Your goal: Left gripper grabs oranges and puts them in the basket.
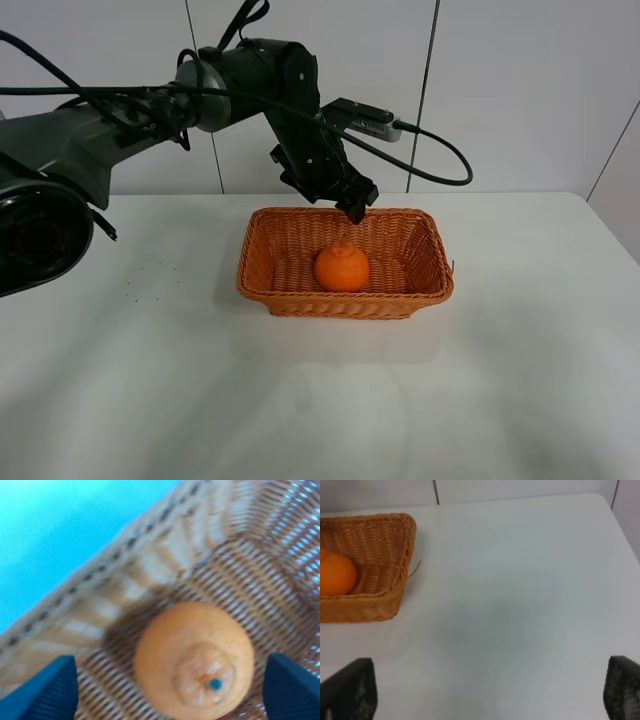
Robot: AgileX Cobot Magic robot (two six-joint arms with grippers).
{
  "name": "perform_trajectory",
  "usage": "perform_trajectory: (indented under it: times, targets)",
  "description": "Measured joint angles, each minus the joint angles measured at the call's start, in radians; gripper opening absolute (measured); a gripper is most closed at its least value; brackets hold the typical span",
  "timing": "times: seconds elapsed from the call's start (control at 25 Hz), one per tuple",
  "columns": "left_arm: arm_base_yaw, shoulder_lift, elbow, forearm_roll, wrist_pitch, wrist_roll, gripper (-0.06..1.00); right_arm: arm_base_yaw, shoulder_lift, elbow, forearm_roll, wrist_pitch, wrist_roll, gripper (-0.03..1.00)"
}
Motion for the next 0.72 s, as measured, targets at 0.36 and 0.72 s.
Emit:
perform_trajectory:
  times: [0.36,0.72]
  targets:
    - [0.111,-0.036,-0.001,0.066,0.062,-0.044,0.85,0.000,0.000,0.000,0.000,0.000,0.000,0.69]
    - [0.389,-0.094,-0.002,0.072,0.063,-0.029,0.85,0.000,0.000,0.000,0.000,0.000,0.000,0.69]
